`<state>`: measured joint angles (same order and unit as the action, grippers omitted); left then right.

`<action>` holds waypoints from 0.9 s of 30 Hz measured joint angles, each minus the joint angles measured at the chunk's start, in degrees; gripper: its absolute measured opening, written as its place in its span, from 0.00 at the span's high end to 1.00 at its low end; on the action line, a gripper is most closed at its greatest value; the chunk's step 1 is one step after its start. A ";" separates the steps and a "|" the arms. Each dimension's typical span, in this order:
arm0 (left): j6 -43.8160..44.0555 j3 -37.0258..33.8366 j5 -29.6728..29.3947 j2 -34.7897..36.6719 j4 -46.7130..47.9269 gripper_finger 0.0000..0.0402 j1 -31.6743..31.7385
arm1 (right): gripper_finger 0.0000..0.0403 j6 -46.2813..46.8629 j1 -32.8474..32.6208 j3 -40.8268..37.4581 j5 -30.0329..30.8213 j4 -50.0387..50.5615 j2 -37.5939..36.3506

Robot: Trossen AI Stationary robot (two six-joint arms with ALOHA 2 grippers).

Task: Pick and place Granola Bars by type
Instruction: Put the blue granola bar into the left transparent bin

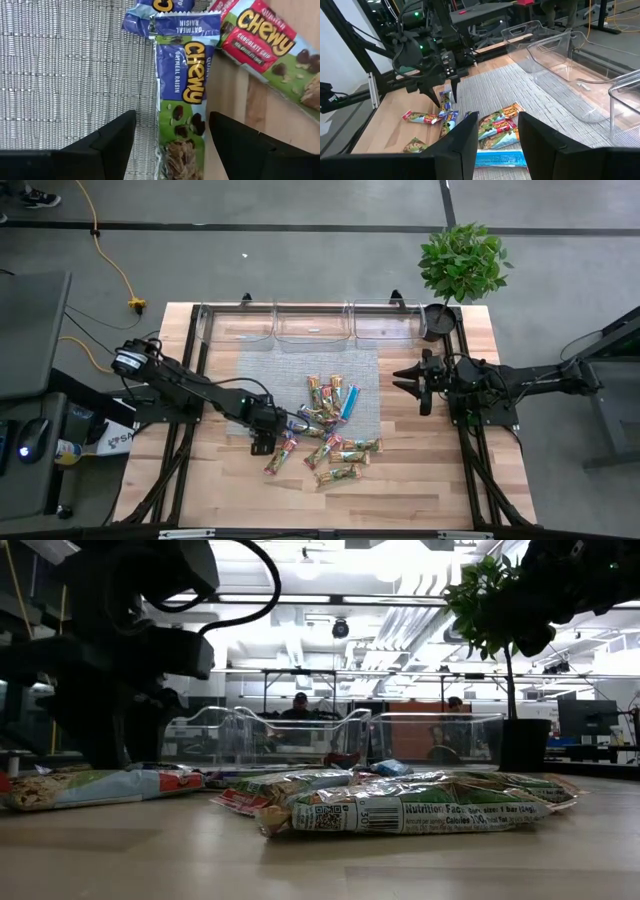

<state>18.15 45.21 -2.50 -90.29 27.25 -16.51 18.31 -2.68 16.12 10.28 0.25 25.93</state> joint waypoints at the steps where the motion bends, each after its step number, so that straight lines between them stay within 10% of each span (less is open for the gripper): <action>1: 0.25 0.07 -0.24 -0.27 -0.09 0.37 -0.02 | 0.69 0.37 0.01 0.00 0.00 0.00 0.00; 15: 3.02 0.04 -2.72 -0.51 -0.30 0.40 -0.07 | 0.69 0.98 0.00 0.00 -0.17 0.55 0.00; 27: 5.80 -0.02 -3.41 -0.56 -0.27 0.71 0.00 | 0.69 0.96 0.01 0.00 -0.17 0.92 0.00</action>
<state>23.95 45.19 -5.91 -90.85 26.98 -16.51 19.27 -2.67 16.12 10.11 1.17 25.93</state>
